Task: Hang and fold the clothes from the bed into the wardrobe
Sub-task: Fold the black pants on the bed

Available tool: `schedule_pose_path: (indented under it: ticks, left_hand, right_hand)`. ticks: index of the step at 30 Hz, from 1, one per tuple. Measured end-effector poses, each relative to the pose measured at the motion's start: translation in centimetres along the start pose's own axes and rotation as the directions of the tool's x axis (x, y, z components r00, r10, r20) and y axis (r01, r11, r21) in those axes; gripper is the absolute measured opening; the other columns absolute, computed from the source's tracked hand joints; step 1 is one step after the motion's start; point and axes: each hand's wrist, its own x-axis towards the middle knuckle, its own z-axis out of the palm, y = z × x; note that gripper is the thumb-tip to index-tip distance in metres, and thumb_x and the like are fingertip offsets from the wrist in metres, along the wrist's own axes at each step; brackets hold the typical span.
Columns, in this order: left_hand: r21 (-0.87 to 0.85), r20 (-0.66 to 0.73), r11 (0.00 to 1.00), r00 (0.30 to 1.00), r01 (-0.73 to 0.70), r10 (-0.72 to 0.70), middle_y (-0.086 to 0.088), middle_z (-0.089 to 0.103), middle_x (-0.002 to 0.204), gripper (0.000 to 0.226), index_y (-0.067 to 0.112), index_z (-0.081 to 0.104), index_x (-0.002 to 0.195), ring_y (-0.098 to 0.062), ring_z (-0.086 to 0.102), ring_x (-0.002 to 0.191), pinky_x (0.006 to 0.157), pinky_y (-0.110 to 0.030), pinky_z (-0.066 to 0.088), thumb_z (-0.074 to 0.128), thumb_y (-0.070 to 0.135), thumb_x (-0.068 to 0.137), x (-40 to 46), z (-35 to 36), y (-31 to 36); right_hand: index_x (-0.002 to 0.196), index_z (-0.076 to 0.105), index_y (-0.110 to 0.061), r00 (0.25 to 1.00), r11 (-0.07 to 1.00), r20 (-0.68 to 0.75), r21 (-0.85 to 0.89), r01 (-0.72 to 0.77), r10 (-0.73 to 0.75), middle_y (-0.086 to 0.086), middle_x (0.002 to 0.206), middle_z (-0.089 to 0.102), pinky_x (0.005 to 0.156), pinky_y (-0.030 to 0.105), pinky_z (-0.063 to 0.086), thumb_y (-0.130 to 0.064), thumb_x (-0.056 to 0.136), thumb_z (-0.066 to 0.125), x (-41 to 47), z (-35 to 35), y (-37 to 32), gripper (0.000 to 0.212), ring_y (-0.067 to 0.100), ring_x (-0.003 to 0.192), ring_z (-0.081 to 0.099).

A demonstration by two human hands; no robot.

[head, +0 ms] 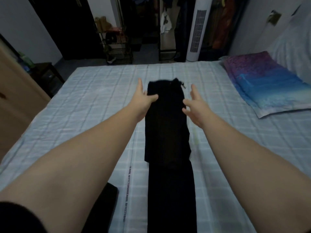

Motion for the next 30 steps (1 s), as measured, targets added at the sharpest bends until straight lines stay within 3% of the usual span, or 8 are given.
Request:
schedule_pose_path:
  ticks: [3,8,11,14,18,21,25,30]
  left_hand:
    - [0.130,-0.024,0.991,0.999,0.024,-0.021,-0.001,0.019,0.162,0.084,0.028,-0.002,0.158,-0.008,0.038,0.135,0.081,-0.014,0.049,0.049,-0.003,0.099,-1.1,-0.9,-5.7]
    - [0.131,-0.152,0.967,0.969,0.217,-0.197,-0.008,0.041,0.151,0.063,0.020,0.027,0.154,-0.023,0.053,0.126,0.104,-0.041,0.049,0.055,0.006,0.098,-4.7,-3.8,-16.5]
    - [0.140,-0.156,0.909,0.915,0.393,-0.372,-0.006,0.061,0.107,0.042,0.011,0.044,0.139,-0.023,0.062,0.098,0.091,-0.043,0.053,0.051,0.002,0.098,-9.5,-4.0,-22.3]
    - [0.258,-0.199,0.810,0.849,0.527,-0.489,-0.004,0.062,0.091,0.033,0.011,0.049,0.129,-0.021,0.059,0.080,0.079,-0.038,0.052,0.048,0.003,0.097,-15.3,-4.3,-28.2]
    - [0.372,-0.279,0.692,0.785,0.619,-0.553,-0.012,0.061,0.099,0.027,0.014,0.047,0.119,-0.019,0.057,0.074,0.069,-0.034,0.053,0.052,0.003,0.094,-22.1,-5.4,-35.9]
    - [0.381,-0.263,0.712,0.807,0.590,-0.528,-0.014,0.062,0.106,0.024,0.016,0.049,0.107,-0.023,0.061,0.080,0.077,-0.043,0.057,0.065,0.010,0.091,-25.9,-5.6,-40.0]
    - [0.436,-0.237,0.690,0.814,0.577,-0.531,-0.003,0.060,0.097,0.037,0.011,0.047,0.113,-0.023,0.063,0.091,0.081,-0.038,0.055,0.072,0.024,0.089,-28.7,-4.7,-41.8]
    - [0.495,-0.128,0.619,0.756,0.610,-0.642,-0.009,0.068,0.097,0.026,0.004,0.065,0.114,-0.018,0.065,0.078,0.055,-0.020,0.045,0.067,0.021,0.094,-30.7,-5.1,-42.0]
  right_hand:
    - [0.158,0.017,-0.026,0.996,0.996,-0.022,-0.001,-0.087,0.087,0.004,0.161,0.029,0.112,0.041,0.040,-0.009,0.103,0.047,-1.2,-1.2,6.3,0.065,0.014,0.131,0.045]
    - [0.136,0.047,-0.016,0.938,0.967,-0.237,0.050,-0.248,0.253,0.005,0.111,0.064,0.077,0.025,0.052,-0.005,0.099,0.052,-7.5,-2.9,16.1,0.039,0.010,0.093,0.063]
    - [0.119,0.057,-0.012,0.855,0.921,-0.353,0.056,-0.385,0.379,0.008,0.095,0.066,0.068,0.027,0.050,-0.001,0.094,0.052,-12.4,-3.5,23.4,0.028,0.016,0.083,0.064]
    - [0.114,0.062,-0.010,0.784,0.866,-0.421,0.010,-0.500,0.457,0.011,0.095,0.066,0.065,0.027,0.049,0.002,0.093,0.051,-18.0,-3.6,30.6,0.026,0.019,0.077,0.063]
    - [0.111,0.059,-0.018,0.795,0.801,-0.406,-0.209,-0.562,0.452,0.003,0.106,0.062,0.076,0.026,0.047,0.001,0.093,0.050,-24.2,-2.8,36.6,0.027,0.019,0.094,0.059]
    - [0.098,0.060,-0.025,0.799,0.787,-0.474,-0.298,-0.540,0.370,0.004,0.100,0.065,0.088,0.041,0.053,-0.002,0.090,0.050,-27.2,-1.8,39.7,0.026,0.027,0.095,0.065]
    - [0.115,0.059,-0.016,0.828,0.707,-0.482,-0.477,-0.522,0.286,-0.002,0.081,0.065,0.072,0.032,0.051,-0.026,0.096,0.060,-30.0,-0.1,39.7,0.021,0.015,0.074,0.062]
    - [0.121,0.053,-0.014,0.816,0.508,-0.399,-0.642,-0.575,0.418,0.003,0.106,0.064,0.072,0.031,0.041,-0.036,0.093,0.064,-31.8,0.9,39.7,0.037,0.026,0.099,0.063]
